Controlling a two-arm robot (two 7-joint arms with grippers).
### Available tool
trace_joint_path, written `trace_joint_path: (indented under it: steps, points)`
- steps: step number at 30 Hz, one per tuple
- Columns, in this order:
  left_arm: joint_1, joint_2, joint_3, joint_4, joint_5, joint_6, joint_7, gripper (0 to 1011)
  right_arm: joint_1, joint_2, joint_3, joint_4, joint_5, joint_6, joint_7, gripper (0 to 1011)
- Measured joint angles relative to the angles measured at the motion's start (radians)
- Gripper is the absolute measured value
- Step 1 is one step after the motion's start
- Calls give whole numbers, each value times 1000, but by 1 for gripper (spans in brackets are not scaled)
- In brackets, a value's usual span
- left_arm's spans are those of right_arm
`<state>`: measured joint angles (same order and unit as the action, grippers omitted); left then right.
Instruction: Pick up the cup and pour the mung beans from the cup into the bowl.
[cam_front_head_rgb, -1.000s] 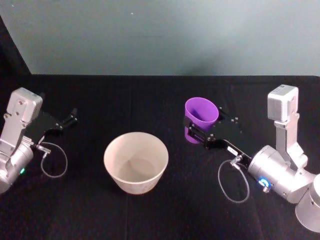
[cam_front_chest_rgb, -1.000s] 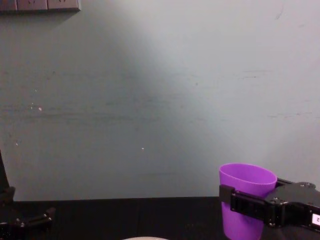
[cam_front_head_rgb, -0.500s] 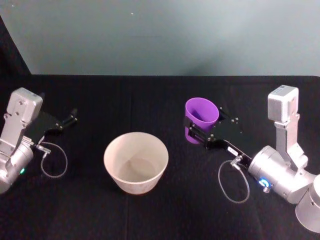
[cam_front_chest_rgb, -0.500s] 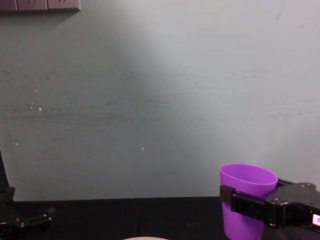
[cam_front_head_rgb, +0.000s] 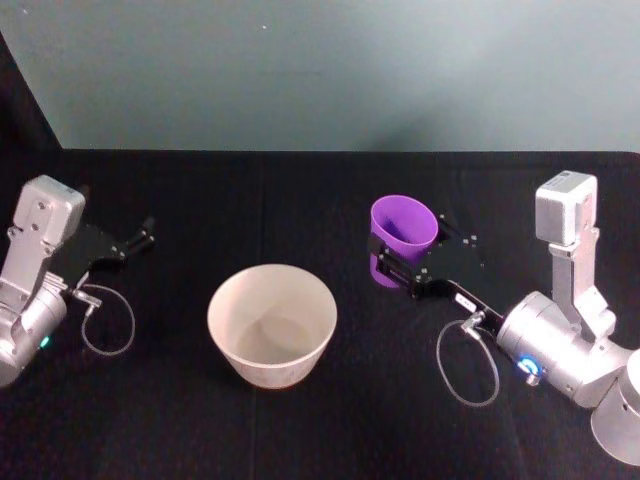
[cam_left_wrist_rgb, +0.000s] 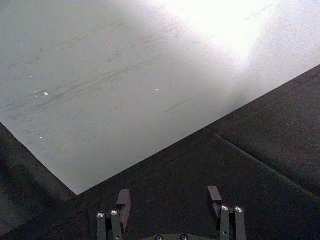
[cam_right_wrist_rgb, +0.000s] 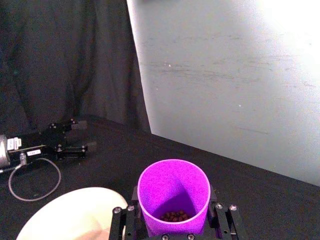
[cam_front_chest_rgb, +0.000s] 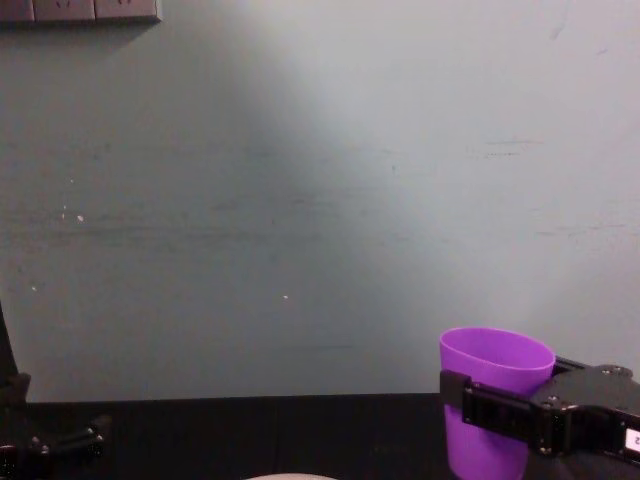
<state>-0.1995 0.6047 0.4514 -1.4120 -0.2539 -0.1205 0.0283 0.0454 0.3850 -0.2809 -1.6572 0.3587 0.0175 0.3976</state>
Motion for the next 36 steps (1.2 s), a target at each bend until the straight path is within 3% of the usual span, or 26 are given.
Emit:
trace_joint_path:
  steps: [36]
  points:
    - [0, 0, 0, 0, 0, 0, 0, 1000, 0, 0, 0, 0, 0, 0, 0, 723]
